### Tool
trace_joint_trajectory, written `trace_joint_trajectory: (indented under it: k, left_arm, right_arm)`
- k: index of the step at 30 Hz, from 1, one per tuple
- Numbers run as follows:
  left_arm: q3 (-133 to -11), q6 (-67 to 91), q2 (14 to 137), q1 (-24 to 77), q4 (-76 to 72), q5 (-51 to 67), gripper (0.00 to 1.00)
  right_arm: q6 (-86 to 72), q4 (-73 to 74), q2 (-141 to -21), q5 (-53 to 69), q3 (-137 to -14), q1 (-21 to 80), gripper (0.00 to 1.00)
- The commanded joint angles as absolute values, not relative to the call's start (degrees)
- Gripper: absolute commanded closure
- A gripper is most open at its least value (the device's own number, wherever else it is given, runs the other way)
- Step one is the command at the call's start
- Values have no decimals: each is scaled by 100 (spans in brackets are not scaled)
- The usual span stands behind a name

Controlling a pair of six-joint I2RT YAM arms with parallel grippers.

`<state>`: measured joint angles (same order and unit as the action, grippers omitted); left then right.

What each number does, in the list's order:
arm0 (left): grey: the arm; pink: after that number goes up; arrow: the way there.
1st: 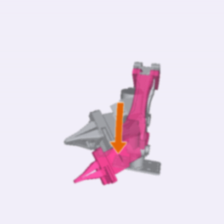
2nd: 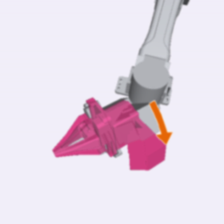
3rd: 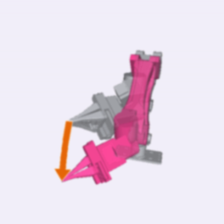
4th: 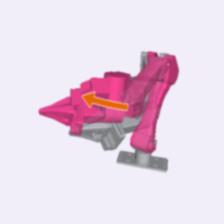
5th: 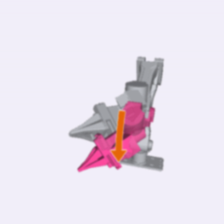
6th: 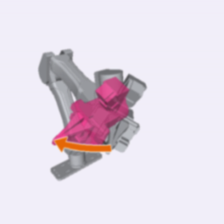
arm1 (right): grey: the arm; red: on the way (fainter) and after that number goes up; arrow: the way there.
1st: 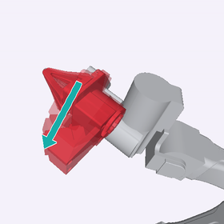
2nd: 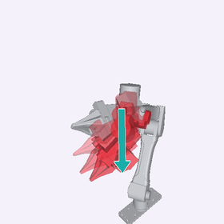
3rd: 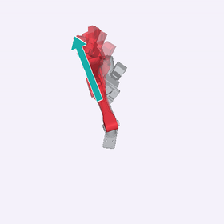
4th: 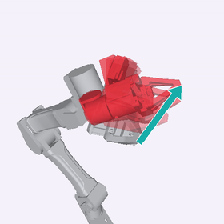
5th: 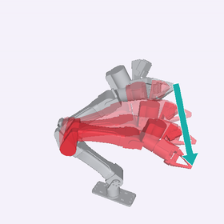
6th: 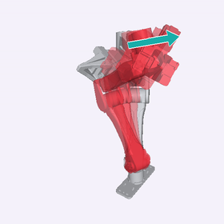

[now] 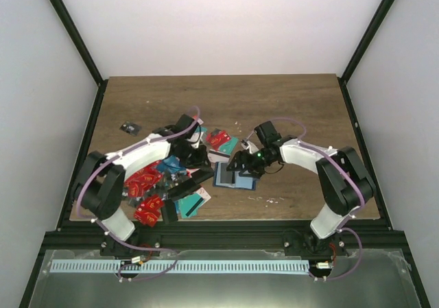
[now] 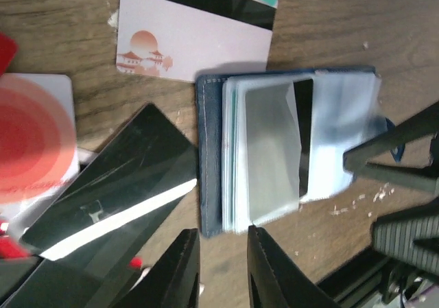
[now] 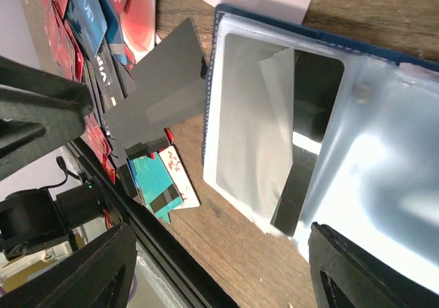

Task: Put the credit cards into the card holder
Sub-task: Insert the credit card into the card holder, then pick up the credit card from the center of the board.

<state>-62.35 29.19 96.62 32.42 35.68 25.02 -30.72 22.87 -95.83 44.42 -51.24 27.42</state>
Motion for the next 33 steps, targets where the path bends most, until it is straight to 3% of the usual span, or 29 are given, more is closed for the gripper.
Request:
trace_joint_trajectory:
  k: [1,7,14,24,33]
  left_arm:
    - [-5927,3237,8887,3239,4075,2001,73]
    - [-4974,4260,7688,3176,4430,1676,56]
    - [-4121,5512,6625,3056,4551,1642,51]
    - [-3017,6314,6218,3027,4133,2133,63]
    - [-2723,6213,7049,2973,3273,2507,71]
  right_arm:
    - [-2792,2823,-9144,4039,-5445,2799,29]
    - [-2944,2493,-8876,3973,-5660,3125,32]
    - [-3350,1417,-9568,4397,-6247,3908,43]
    - [-2974,1418,-11743,4583,-7972,4546,66]
    - [-2688,1875,-12667,4375,-8701,4586,79]
